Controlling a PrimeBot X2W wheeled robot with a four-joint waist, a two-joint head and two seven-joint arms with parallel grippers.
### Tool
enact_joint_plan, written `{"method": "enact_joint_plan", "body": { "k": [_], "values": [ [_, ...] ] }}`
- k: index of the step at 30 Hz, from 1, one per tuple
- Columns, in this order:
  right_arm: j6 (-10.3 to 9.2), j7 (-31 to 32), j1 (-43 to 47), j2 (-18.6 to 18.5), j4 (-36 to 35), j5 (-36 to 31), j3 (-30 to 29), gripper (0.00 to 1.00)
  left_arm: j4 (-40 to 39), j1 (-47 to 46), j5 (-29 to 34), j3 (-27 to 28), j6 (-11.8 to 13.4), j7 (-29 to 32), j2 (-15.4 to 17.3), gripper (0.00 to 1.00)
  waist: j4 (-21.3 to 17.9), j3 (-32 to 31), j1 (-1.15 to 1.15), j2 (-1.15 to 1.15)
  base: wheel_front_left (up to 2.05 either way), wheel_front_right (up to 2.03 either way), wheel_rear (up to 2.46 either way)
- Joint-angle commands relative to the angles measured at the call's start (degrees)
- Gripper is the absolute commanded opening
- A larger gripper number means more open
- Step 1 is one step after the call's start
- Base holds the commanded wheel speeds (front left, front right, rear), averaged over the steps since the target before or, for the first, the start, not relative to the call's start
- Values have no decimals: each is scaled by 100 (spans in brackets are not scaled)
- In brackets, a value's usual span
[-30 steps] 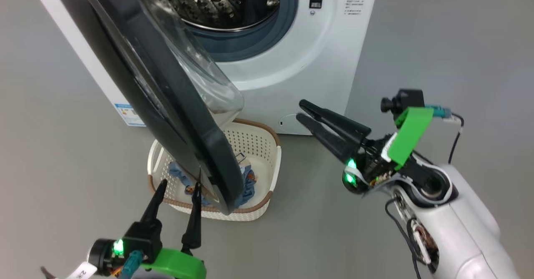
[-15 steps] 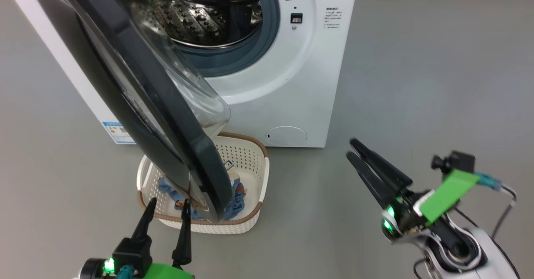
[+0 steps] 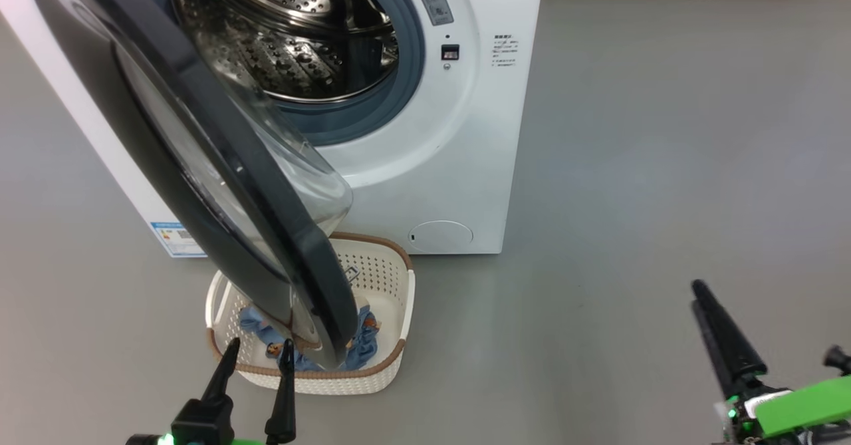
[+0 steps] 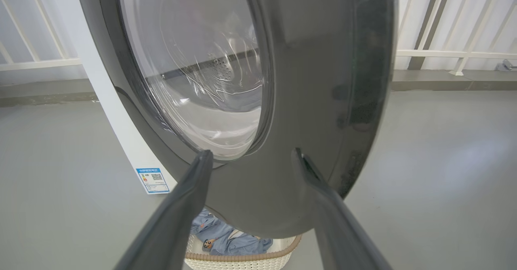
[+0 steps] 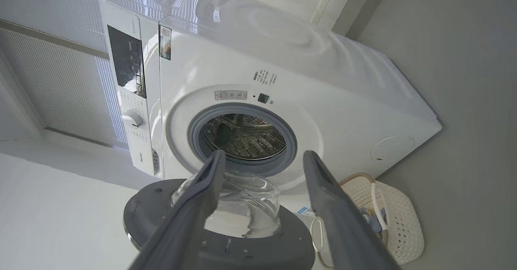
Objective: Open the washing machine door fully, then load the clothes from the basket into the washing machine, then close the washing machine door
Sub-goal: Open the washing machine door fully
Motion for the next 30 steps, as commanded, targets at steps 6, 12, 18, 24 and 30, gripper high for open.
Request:
{"method": "enact_joint_plan", "body": {
  "k": [6,12,18,24,30],
  "values": [
    [10,-1207,219,-454,-423,-1350,71,100,-97,-15,75,248,-42,-47,84,100,-122,-105,0,0,0,0,0],
    [10,-2218,429,-885,-182,-3400,22,100,-97,5,96,311,-84,-47,84,100,-154,-157,0,0,0,0,0],
    [10,-2278,539,-488,-220,-5848,-568,100,-109,35,99,368,-89,-47,84,100,-173,-186,0,0,0,0,0],
    [10,-2280,806,-79,-169,-6979,-622,100,-89,55,91,409,-105,-47,84,100,-168,-232,0,0,0,0,0],
    [10,-2281,955,99,-20,-7254,-575,100,-78,76,98,465,-124,-47,84,100,-183,-273,0,0,0,0,0]
  ]
}}
